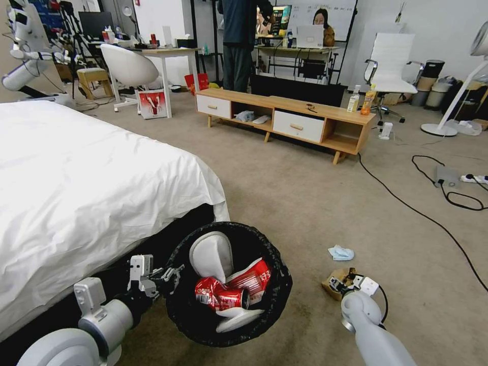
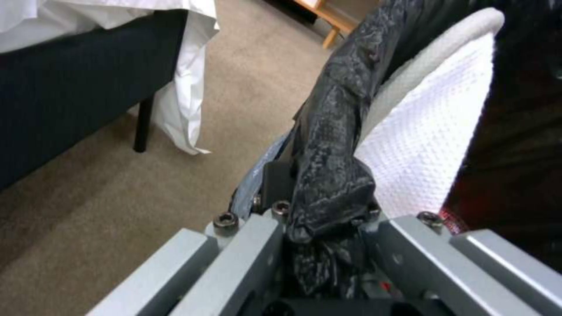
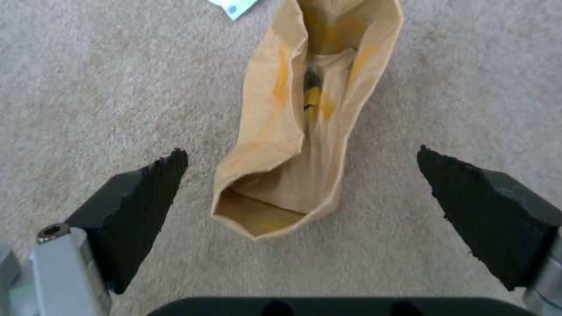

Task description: Pick up the trash bin and place the garbage on the floor into it.

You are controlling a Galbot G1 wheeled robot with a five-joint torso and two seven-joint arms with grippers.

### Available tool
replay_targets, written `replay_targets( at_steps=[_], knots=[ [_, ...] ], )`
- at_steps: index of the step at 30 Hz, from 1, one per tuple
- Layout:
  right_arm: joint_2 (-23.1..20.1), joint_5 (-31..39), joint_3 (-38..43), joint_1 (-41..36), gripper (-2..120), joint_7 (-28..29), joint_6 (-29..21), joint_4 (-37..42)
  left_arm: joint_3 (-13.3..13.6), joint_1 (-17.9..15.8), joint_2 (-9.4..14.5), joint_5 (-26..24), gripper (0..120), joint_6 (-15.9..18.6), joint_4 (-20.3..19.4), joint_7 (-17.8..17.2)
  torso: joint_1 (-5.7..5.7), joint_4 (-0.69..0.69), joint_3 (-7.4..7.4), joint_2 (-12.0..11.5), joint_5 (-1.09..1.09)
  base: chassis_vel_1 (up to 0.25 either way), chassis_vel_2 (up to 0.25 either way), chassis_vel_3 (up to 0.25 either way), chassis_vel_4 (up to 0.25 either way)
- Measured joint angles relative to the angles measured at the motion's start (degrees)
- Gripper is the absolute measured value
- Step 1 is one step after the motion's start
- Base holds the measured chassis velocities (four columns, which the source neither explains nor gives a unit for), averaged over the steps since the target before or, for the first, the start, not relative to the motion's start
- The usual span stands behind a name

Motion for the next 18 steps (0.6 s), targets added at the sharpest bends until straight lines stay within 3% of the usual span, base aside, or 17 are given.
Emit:
replay_targets(
  at_steps=[3, 18],
  knots=[
    [1.0, -2.3, 0.0, 3.0, 100, -3.0, 2.1, -6.2, 0.1, -0.1, 0.0, 0.0, 2, 0.0, 0.3, 0.0, 0.00, 0.00, 0.00, 0.0, -0.01, 0.000, 0.000, 0.000, 0.000],
    [3.6, -6.2, -0.3, 9.5, 100, -10.8, 5.9, -18.7, 0.2, -0.2, 0.0, 0.0, 2, -0.1, 0.5, 0.1, 0.00, 0.00, 0.00, 0.0, -0.01, 0.000, 0.000, 0.000, 0.000]
  ],
)
